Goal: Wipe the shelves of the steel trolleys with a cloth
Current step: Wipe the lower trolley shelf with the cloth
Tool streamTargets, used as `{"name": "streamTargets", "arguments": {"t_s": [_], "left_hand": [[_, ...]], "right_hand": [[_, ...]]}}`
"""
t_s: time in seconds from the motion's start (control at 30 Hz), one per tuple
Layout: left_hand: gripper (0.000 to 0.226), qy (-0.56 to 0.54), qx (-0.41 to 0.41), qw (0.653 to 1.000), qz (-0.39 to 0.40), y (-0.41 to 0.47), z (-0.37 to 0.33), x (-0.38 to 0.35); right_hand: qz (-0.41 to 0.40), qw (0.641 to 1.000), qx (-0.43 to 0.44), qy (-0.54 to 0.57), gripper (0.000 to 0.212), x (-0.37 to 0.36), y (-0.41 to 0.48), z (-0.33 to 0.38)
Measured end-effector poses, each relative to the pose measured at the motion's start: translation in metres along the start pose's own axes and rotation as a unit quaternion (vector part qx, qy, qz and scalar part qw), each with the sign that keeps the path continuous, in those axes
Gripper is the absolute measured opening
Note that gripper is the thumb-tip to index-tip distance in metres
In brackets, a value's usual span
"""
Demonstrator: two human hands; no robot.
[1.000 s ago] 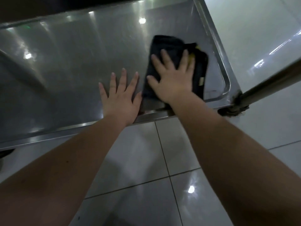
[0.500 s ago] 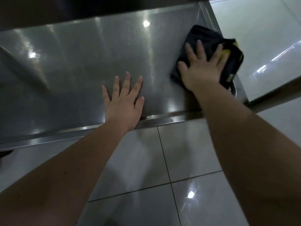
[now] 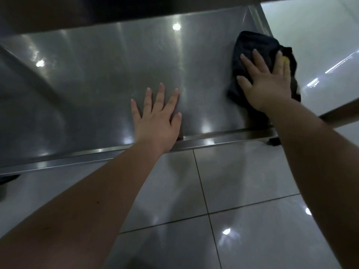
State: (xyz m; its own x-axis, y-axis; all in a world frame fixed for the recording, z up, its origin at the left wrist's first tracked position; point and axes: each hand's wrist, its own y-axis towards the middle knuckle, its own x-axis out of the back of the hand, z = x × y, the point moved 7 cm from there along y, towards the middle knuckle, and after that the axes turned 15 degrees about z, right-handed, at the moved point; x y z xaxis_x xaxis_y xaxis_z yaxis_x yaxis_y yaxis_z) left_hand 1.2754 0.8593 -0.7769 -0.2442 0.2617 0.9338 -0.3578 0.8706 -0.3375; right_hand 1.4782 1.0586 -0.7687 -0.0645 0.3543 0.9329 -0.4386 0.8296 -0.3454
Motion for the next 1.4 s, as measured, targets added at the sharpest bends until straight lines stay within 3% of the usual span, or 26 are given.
{"name": "streamTargets", "arguments": {"t_s": [0.13,0.27,0.33,0.4,0.5,0.57,0.7,0.93,1.1,1.27,1.33,1.4], "left_hand": [[0.057,0.008,0.000,1.000,-0.002,0.000,0.000,-0.002],[0.055,0.006,-0.004,1.000,0.010,0.000,0.002,-0.001],[0.055,-0.024,-0.010,0.999,0.019,-0.002,0.004,0.002],[0.055,-0.046,-0.038,0.998,0.023,-0.004,0.007,0.009],[0.058,0.077,-0.109,0.991,-0.005,-0.004,0.023,0.024],[0.059,0.117,-0.082,0.990,-0.006,0.001,0.059,0.032],[0.057,0.054,0.037,0.998,0.015,0.001,0.124,0.026],[0.063,0.042,0.033,0.999,0.002,0.003,0.127,0.021],[0.056,0.024,0.022,0.999,-0.017,0.000,0.126,0.024],[0.066,-0.021,0.062,0.997,-0.031,-0.003,0.139,0.027],[0.062,-0.015,0.068,0.997,-0.024,-0.001,0.141,0.025],[0.061,0.000,0.069,0.997,-0.019,0.002,0.140,0.023]], "right_hand": [[-0.015,1.000,-0.015,0.021,0.062,-0.019,-0.040,0.041],[-0.001,0.994,0.105,-0.029,0.063,-0.039,-0.064,0.132],[0.003,0.991,0.127,-0.030,0.062,-0.040,-0.067,0.145],[-0.002,0.993,0.118,-0.025,0.062,-0.039,-0.067,0.140],[-0.006,0.994,0.108,-0.032,0.063,-0.041,-0.065,0.139],[-0.008,0.994,0.102,-0.031,0.063,-0.042,-0.065,0.141],[-0.008,0.995,0.099,-0.029,0.063,-0.043,-0.064,0.139],[0.014,0.994,0.098,-0.038,0.061,-0.034,-0.045,0.140],[0.038,0.999,-0.006,0.008,0.064,-0.021,0.003,0.181],[0.044,0.976,0.205,-0.049,0.060,-0.046,-0.031,0.305],[0.047,0.966,0.249,-0.058,0.058,-0.041,-0.025,0.293],[0.020,0.974,0.218,-0.054,0.057,-0.028,-0.004,0.240]]}}
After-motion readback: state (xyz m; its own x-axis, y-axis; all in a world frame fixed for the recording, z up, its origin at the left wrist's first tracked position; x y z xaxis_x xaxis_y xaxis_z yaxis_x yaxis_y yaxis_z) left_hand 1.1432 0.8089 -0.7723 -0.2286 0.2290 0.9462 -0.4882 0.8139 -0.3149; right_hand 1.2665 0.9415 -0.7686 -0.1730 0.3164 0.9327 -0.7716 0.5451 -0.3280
